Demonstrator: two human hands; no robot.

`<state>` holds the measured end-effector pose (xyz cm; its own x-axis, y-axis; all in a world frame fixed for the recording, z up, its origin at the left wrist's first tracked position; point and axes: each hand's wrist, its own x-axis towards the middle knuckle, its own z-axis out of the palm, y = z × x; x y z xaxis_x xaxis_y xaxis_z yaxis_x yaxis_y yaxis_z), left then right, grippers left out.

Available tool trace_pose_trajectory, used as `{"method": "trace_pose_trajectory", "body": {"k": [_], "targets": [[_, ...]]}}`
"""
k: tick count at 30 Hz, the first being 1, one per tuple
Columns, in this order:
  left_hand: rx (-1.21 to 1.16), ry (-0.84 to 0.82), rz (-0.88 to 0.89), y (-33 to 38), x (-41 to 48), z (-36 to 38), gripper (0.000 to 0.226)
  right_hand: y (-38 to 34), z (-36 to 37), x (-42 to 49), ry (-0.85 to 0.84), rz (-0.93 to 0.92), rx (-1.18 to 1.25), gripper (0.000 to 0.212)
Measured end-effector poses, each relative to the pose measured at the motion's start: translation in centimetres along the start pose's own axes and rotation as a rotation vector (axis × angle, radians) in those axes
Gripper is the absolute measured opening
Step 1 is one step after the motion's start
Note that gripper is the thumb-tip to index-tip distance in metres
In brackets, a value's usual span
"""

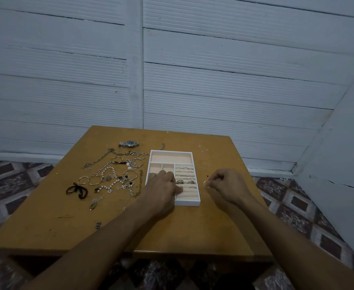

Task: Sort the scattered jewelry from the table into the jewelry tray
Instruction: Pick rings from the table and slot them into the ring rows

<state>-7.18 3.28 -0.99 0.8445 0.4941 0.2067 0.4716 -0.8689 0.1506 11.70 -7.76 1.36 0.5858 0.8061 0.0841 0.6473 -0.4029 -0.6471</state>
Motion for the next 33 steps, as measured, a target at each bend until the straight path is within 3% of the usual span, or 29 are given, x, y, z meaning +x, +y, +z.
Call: {"method": "trace_pose_trajectory", "body": {"k": [9, 13, 18, 25, 29, 33], "targets": [[-0.169, 0.105, -0.05, 0.0, -1.5, 0.0, 0.036, -1.4, 1.7, -0.5, -0.021, -0.081, -0.087, 0.011], [-0.247, 0.131, -0.089, -0.4, -2.8, -0.5, 0.033, -2.0, 2.5, -0.7, -0.016, -0.175, -0.251, 0.014], [-0.256, 0.135, -0.141, -1.2, -4.4, -0.8, 0.033, -2.3, 3.1, -0.8, 0.003, -0.315, -0.466, 0.016], [-0.25, 0.146, -0.132, -1.8, -5.3, -0.9, 0.03, -1.9, 3.6, -1.3, 0.044, -0.51, -0.567, 0.018], [-0.249, 0.152, -0.138, -2.0, -5.4, -0.8, 0.031, -1.3, 3.8, -1.3, 0.097, -0.551, -0.59, 0.012], [-0.241, 0.146, -0.133, -2.3, -5.3, -0.7, 0.03, -0.8, 4.1, -1.6, 0.036, -0.551, -0.676, 0.013]]}}
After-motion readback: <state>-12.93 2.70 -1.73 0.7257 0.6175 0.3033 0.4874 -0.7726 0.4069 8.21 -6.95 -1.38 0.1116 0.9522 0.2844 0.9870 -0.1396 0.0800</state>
